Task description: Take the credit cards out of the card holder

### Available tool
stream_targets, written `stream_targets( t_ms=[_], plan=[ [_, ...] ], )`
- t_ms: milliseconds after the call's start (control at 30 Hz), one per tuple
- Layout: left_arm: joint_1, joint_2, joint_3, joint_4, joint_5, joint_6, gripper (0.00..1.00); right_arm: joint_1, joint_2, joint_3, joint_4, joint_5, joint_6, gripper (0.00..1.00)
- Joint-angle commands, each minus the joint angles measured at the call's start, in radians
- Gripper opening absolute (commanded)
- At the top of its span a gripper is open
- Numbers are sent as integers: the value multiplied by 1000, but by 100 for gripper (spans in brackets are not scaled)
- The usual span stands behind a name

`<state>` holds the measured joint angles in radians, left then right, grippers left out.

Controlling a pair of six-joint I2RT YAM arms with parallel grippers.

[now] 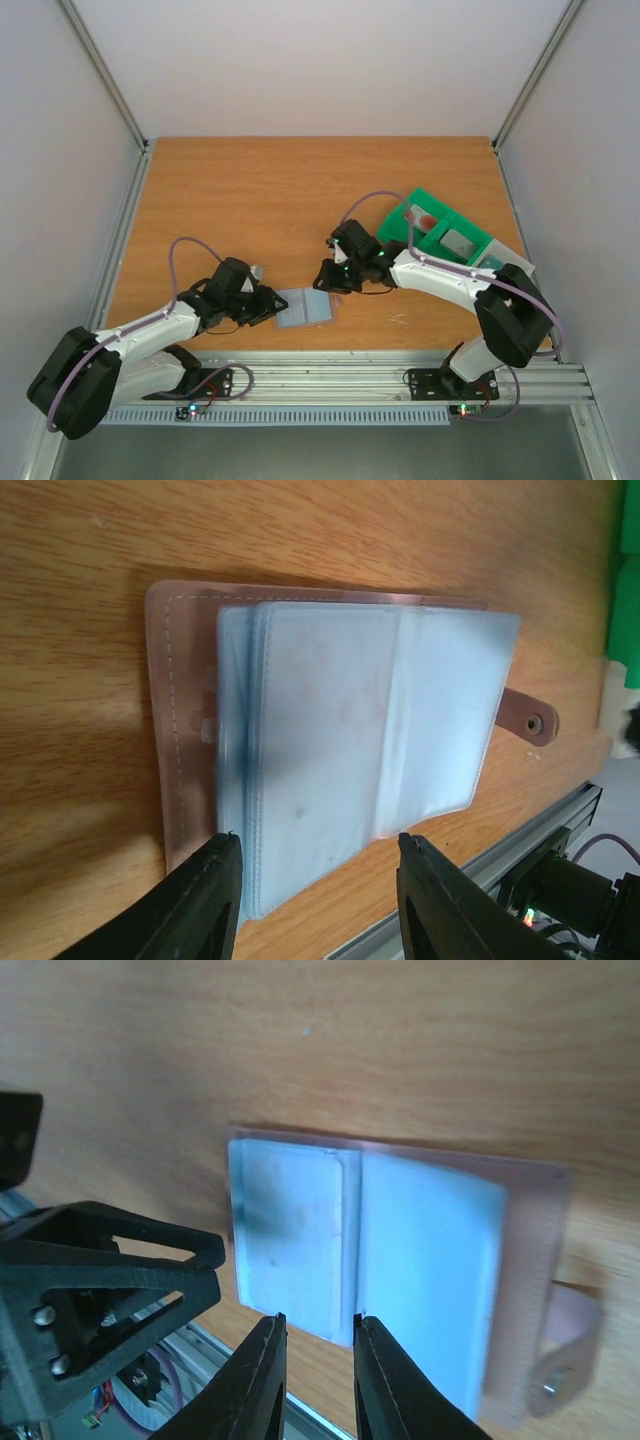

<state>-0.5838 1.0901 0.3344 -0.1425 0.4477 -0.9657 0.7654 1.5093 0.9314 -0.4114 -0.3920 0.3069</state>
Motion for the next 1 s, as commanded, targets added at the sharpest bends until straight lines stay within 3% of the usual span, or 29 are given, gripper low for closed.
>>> stream_targets(
  t_ms=[0, 467, 700, 967],
  plan=[
    [3, -36, -5, 9, 1, -1, 44, 65, 68, 17, 78, 0, 29, 20],
    [2, -226, 44, -232, -67, 63, 49, 130, 242, 84, 118, 8, 18, 22],
    [3, -249, 24, -202, -52, 47, 49, 132, 302, 82, 120, 12, 21, 22],
    [3, -209, -15, -72, 15, 15, 50, 133, 324, 21, 163, 22, 31, 12]
  ],
)
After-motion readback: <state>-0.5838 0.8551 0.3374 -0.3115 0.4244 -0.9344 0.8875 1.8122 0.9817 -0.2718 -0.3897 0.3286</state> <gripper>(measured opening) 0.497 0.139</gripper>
